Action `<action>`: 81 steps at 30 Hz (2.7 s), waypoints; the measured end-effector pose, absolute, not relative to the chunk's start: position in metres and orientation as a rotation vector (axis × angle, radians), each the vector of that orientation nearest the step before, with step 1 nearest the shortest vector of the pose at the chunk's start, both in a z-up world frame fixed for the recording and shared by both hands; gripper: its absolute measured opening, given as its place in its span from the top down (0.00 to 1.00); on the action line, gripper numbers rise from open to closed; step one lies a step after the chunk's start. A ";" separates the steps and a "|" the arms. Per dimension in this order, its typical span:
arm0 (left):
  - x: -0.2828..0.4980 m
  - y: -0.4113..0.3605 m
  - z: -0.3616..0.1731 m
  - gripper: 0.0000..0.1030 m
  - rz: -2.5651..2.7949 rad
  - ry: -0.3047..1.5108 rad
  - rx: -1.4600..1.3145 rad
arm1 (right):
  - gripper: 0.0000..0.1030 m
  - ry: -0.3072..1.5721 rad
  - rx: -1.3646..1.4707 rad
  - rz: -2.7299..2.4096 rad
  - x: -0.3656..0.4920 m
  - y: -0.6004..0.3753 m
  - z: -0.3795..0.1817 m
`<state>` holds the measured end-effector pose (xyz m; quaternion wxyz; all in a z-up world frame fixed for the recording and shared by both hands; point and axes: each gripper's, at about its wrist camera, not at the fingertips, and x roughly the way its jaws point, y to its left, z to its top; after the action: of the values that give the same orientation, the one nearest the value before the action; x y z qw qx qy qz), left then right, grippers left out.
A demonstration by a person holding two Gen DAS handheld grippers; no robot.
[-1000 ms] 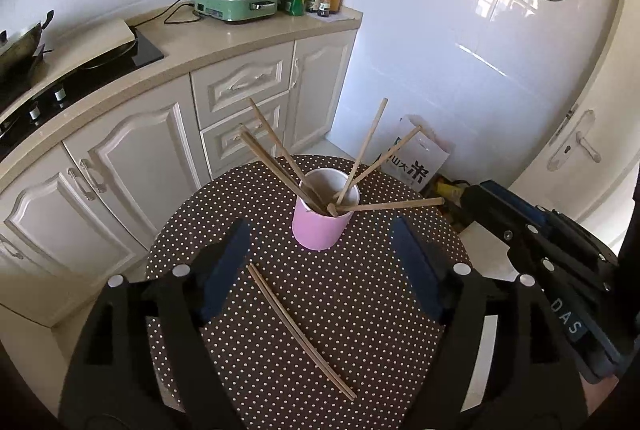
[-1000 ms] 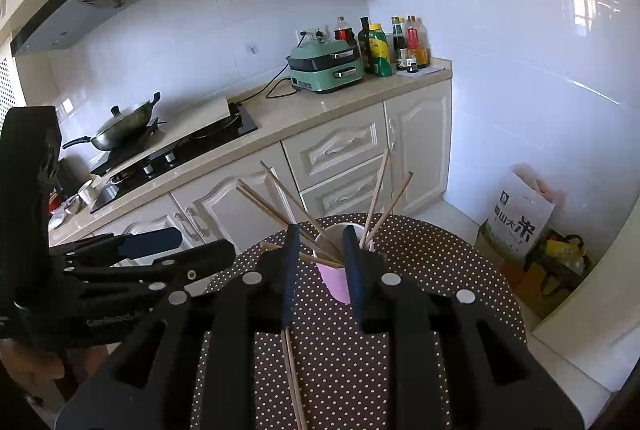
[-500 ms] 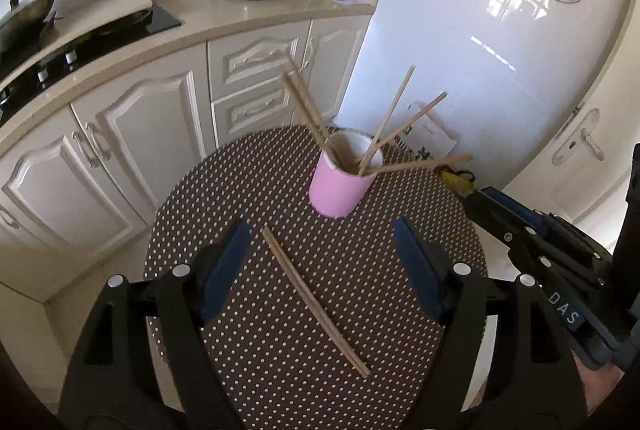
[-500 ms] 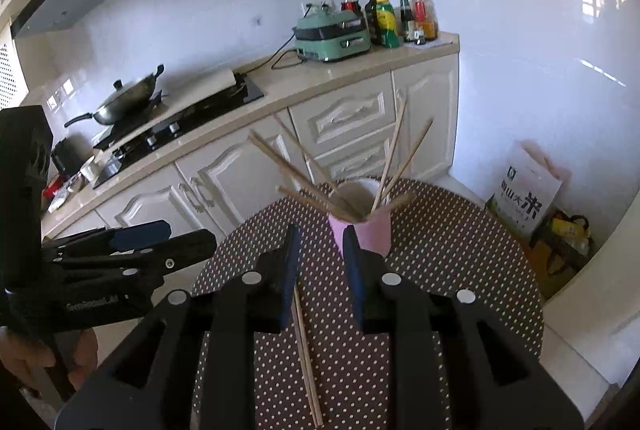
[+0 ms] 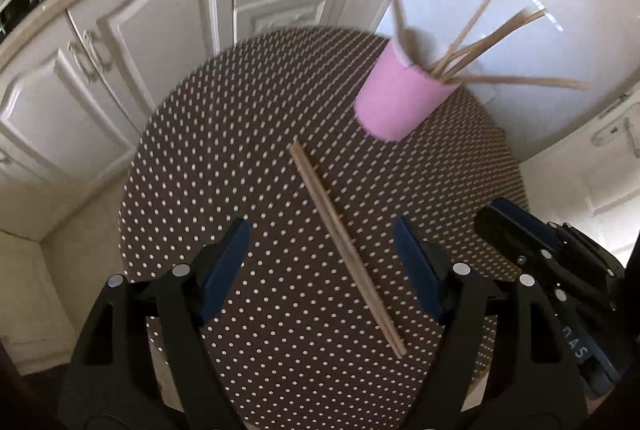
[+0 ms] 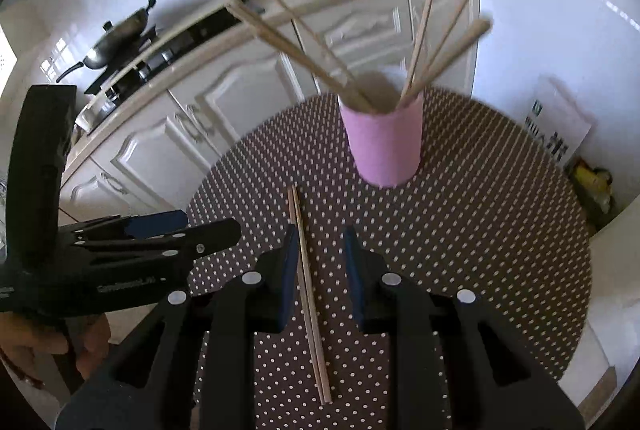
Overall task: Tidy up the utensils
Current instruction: 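Open both grippers and move them back over the last sticks, then close the left gripper on a stick while the right gripper grasps the other, then lift both sticks upright and insert them into the pink cup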
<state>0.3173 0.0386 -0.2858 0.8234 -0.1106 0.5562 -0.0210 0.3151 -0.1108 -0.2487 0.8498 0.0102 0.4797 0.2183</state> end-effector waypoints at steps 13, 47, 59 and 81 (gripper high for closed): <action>0.351 0.026 -0.354 0.29 0.067 1.368 -0.146 | 0.80 1.148 -0.020 0.476 0.344 -0.115 -0.292; 0.386 0.076 -0.404 0.91 0.004 1.408 -0.341 | 0.80 1.337 -0.084 0.620 0.382 -0.048 -0.336; 0.373 0.113 -0.387 0.92 -0.001 1.373 -0.400 | 0.95 1.388 -0.277 0.542 0.395 -0.007 -0.355; 0.403 0.083 -0.411 0.69 0.077 1.476 -0.310 | 0.96 1.419 -0.047 0.545 0.376 -0.075 -0.334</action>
<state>0.4034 0.0829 -0.4107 0.7283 -0.1408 0.6697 0.0348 0.3763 -0.0752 -0.3342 0.7245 -0.0211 0.6432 0.2471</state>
